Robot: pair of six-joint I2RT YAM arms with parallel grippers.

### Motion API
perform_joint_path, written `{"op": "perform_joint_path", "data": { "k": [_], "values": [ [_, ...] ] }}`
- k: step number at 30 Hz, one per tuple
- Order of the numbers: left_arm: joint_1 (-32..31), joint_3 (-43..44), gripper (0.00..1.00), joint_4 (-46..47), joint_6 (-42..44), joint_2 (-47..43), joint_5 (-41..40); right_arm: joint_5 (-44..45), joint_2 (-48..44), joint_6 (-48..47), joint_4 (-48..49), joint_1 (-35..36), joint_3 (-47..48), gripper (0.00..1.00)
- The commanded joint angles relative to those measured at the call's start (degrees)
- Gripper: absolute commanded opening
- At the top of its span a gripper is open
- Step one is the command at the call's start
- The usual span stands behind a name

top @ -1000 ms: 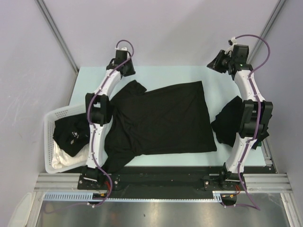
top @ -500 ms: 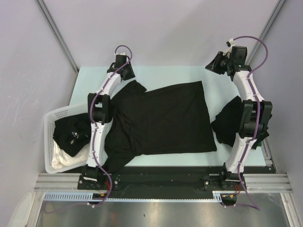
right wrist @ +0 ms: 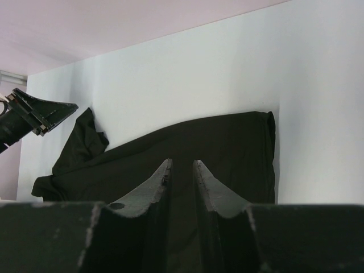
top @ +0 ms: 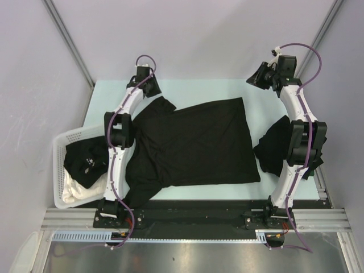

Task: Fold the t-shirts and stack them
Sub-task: Flatten the tshirt out

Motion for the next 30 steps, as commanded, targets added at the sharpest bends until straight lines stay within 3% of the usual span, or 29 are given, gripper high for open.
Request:
{"op": "perform_joint_path", "data": {
  "k": [1, 30],
  "values": [
    [0.14, 2.69, 0.41, 0.22, -1.33, 0.63, 2.07, -1.14, -1.40, 0.69, 1.84, 0.17, 2.48, 0.26],
    [-1.35, 0.40, 0.38, -6.37, -0.11, 1.60, 2.52, -2.45, -0.96, 1.48, 2.19, 0.08, 2.74, 0.26]
  ]
}}
